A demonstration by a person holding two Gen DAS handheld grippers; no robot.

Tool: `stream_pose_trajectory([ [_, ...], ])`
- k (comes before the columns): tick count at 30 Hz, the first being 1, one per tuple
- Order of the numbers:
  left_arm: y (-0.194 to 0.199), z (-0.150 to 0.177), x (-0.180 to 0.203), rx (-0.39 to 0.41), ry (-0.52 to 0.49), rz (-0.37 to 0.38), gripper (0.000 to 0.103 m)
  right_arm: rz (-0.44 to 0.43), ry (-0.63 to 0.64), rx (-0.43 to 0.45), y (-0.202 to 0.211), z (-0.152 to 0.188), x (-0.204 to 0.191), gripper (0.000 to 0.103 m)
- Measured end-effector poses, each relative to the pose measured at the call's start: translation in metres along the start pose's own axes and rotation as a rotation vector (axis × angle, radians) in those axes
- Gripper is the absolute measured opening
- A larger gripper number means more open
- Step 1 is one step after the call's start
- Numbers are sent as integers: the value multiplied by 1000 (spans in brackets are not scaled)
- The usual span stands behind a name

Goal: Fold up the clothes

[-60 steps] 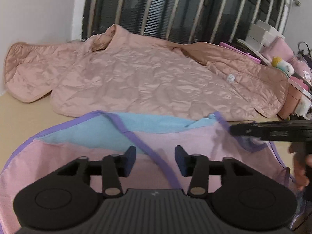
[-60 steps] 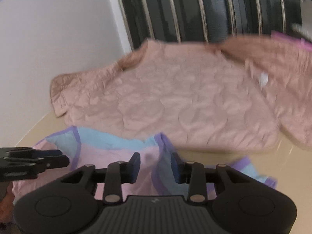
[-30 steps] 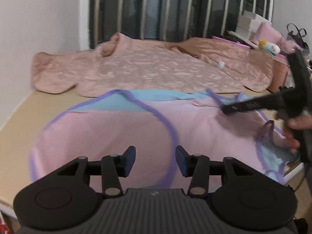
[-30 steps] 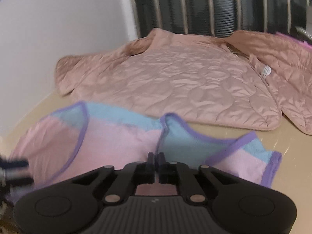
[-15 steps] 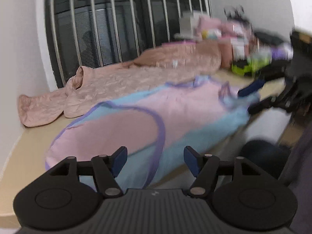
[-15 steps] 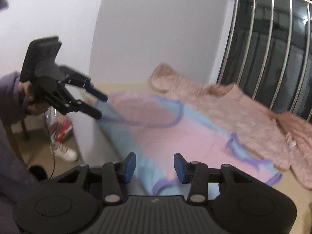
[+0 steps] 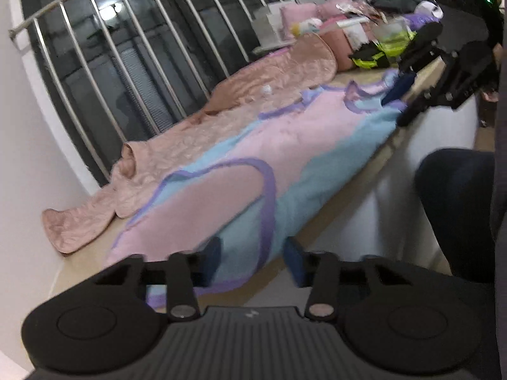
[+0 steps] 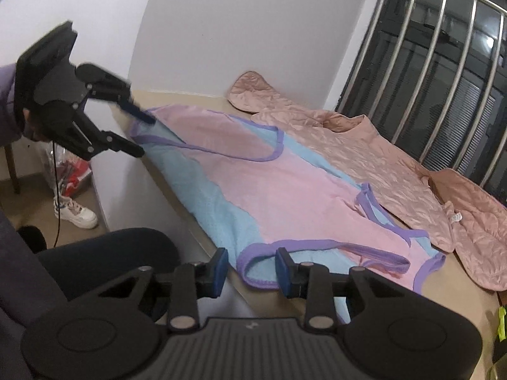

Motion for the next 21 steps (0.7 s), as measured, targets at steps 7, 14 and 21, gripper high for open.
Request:
stream_pose_trajectory([
  [7, 7, -2, -7, 13, -2, 39, 2, 10, -82, 1, 3, 5, 13, 15],
  [14, 20, -25, -29, 56, 30, 76, 2, 15, -135, 28, 0, -6, 25, 4],
  [21, -34, -44, -96, 17, 213, 65, 6, 107, -176, -3, -48, -34, 68, 4],
])
Point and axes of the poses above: each gripper's, at about its wrist camera, not at the fingertips, and y roughly against the way its jaws point, x to its right, z to its underside, the point moved 6 cm from there along -y, roughly the way its jaws point, and after that the axes turned 11 degrees about z, right-handed, at the moved point
